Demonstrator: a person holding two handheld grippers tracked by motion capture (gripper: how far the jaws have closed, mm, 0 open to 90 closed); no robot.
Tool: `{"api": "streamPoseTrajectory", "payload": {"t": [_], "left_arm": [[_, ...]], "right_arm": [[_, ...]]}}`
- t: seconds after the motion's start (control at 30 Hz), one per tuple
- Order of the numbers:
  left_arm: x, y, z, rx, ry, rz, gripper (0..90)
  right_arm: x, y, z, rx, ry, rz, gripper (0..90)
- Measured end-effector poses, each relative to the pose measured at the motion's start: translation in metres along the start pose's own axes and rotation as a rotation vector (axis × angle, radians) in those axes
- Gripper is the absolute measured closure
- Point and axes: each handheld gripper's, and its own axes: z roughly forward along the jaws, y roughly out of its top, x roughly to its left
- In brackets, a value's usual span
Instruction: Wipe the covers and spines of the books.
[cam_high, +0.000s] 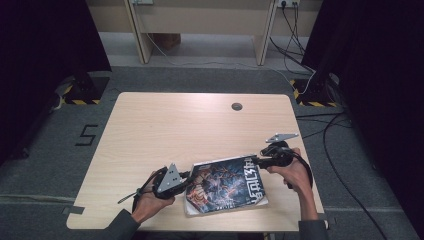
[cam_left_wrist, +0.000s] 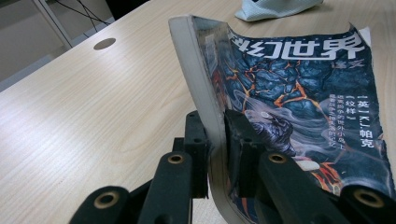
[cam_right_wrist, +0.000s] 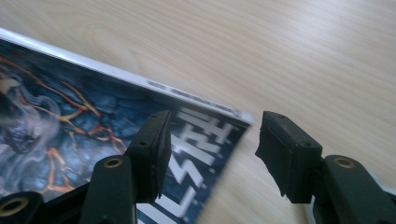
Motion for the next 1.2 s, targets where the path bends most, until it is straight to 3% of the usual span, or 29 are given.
{"api": "streamPoseTrajectory", "payload": {"t": [0.13,0.43,0.5,0.73,0.93,1.03,1.13,1.2], "left_arm": [[0.001,0.0,0.0,0.0,-0.002,-0.003,79.6],[0.002,0.0,0.001,-0.002,-0.008,-0.004,79.7],[0.002,0.0,0.0,-0.001,-0.01,-0.001,79.6],[0.004,0.0,0.0,-0.007,-0.02,0.005,79.6],[0.005,0.0,0.002,-0.006,-0.025,0.001,79.5],[0.009,0.0,0.001,-0.013,-0.018,-0.004,79.7],[0.018,-0.002,0.001,-0.021,-0.012,-0.051,79.6],[0.022,-0.003,0.0,-0.026,-0.006,-0.062,78.2]], "right_arm": [[0.013,0.008,0.006,-0.009,0.035,-0.025,39.2],[0.052,0.028,0.024,-0.027,0.133,-0.165,36.5],[0.059,0.031,0.03,-0.01,0.145,-0.191,36.4],[0.061,0.033,0.039,0.009,0.128,-0.198,35.4],[0.06,0.033,0.047,0.024,0.139,-0.235,34.5],[0.06,0.032,0.044,0.031,0.13,-0.262,41.0],[0.06,0.03,0.037,0.034,0.149,-0.267,50.7],[0.06,0.027,0.033,0.043,0.161,-0.281,56.7]]}}
